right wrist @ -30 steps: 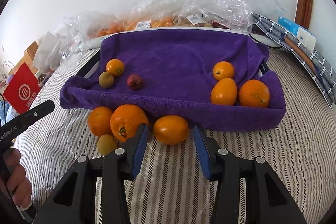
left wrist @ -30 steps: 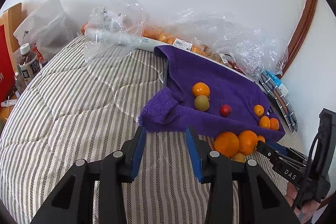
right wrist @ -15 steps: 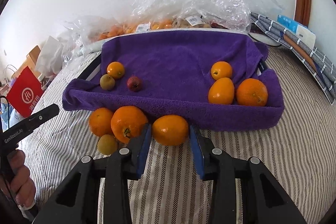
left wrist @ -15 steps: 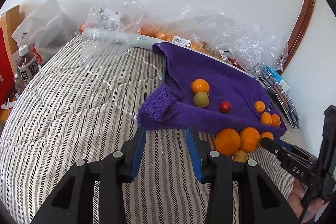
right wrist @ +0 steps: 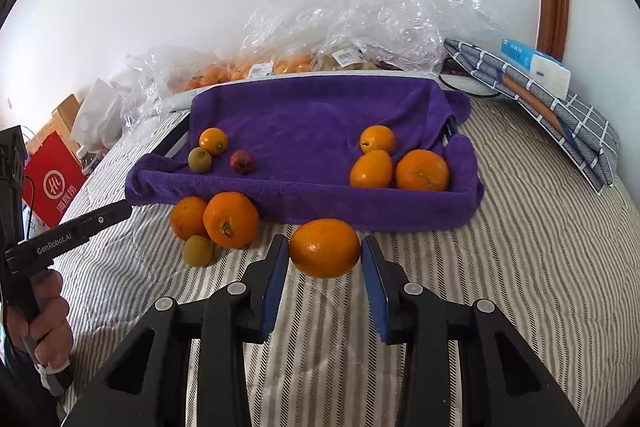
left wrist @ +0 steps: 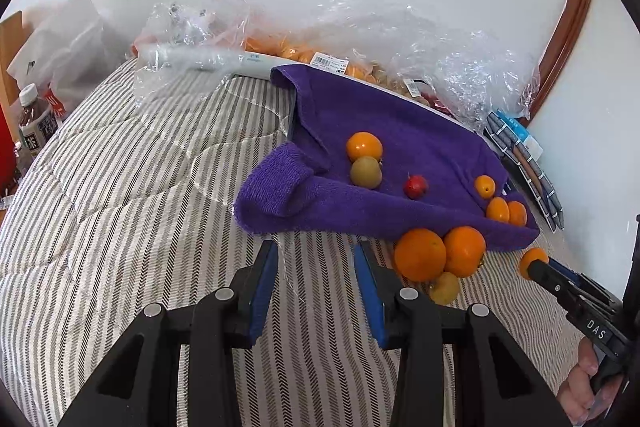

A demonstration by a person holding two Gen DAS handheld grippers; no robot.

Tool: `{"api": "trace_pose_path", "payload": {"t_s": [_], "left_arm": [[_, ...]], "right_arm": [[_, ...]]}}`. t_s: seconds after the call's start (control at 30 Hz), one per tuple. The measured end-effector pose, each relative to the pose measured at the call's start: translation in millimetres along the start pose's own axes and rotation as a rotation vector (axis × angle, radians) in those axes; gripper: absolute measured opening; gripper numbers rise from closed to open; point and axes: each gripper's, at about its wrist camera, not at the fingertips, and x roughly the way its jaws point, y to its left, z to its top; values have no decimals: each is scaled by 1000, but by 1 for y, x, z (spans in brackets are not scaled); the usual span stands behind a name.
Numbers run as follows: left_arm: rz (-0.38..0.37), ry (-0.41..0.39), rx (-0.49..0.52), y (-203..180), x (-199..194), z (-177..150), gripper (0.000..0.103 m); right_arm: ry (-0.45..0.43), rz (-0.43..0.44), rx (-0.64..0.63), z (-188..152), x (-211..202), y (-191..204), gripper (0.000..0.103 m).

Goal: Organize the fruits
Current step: 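Grasp a large orange with the left tool while the right tool lifts its orange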

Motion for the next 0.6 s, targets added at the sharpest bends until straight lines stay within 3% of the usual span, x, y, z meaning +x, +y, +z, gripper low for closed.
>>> {"api": "trace_pose_path", "payload": {"t_s": [0.47, 0.6], "left_arm": [[-149, 86, 11, -40, 21, 7, 38], [-152, 111, 34, -51, 32, 7, 38]], "right_arm": [[-9, -24, 14, -10, -15, -23, 37], [-8, -39, 14, -13, -17, -32, 37]]}}
